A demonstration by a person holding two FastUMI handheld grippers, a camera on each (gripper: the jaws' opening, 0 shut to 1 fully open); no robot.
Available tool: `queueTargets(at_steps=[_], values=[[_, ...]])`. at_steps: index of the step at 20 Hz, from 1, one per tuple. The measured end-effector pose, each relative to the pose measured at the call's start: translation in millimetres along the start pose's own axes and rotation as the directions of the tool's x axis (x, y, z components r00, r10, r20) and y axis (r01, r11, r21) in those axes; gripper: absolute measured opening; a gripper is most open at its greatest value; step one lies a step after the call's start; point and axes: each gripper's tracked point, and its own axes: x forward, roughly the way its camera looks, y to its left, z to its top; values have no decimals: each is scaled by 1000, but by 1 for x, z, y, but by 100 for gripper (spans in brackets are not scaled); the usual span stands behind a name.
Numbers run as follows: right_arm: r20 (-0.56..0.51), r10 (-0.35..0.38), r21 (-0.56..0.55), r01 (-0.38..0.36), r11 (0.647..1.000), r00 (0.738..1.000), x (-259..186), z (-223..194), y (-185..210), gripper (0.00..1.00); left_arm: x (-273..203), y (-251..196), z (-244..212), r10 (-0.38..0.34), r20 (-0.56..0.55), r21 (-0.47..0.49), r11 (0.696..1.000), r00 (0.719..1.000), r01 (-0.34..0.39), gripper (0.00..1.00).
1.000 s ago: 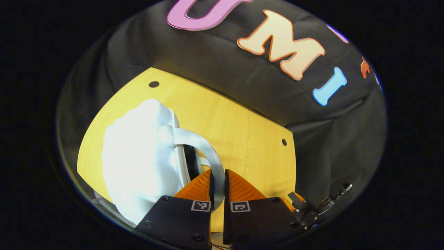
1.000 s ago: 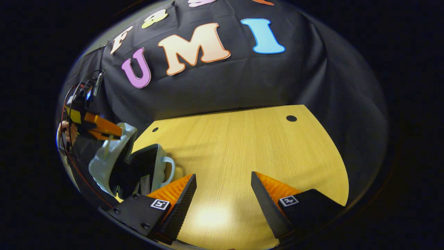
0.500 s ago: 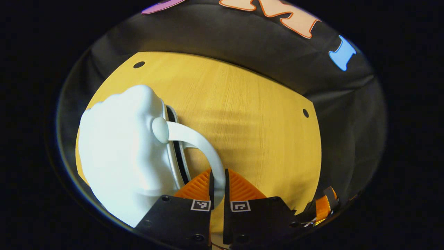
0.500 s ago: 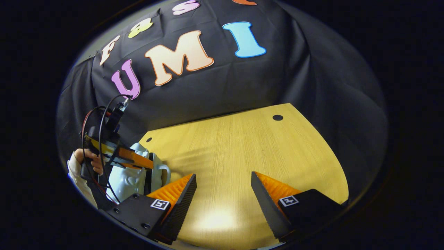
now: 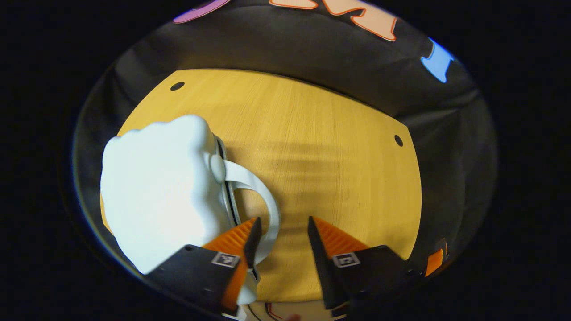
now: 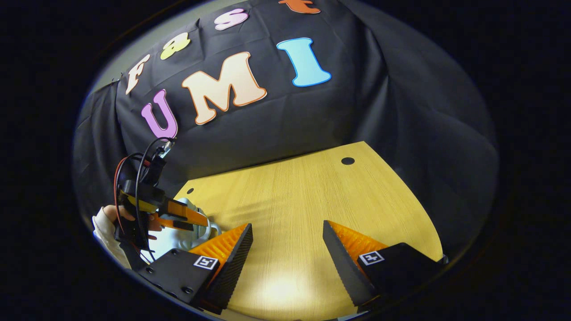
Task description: First open the suitcase, pack the skin care products into it, and then close the suitcase.
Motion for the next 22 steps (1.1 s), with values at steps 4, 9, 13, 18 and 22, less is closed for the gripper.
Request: queueTargets(at_steps=[4,9,13,18,22], values=[[18,32,3,-32,999,999,-10,5,4,99,-35,-10,1,92,138,111,988,986,-107,97],[31,65,-17,-65,998,997,-27,6,3,98,-65,-40,-14,50,267,261,958,962,-122,96],[57,77,-26,-75,997,995,-41,11,-5,98,-69,-60,-40,-4,305,342,934,952,-106,95],[80,87,-28,-85,996,993,-50,15,-16,98,-78,-63,-57,-2,325,350,929,946,-118,96],[88,95,-30,-92,995,992,-54,16,-20,98,-86,-55,-62,11,329,339,932,944,-129,98]])
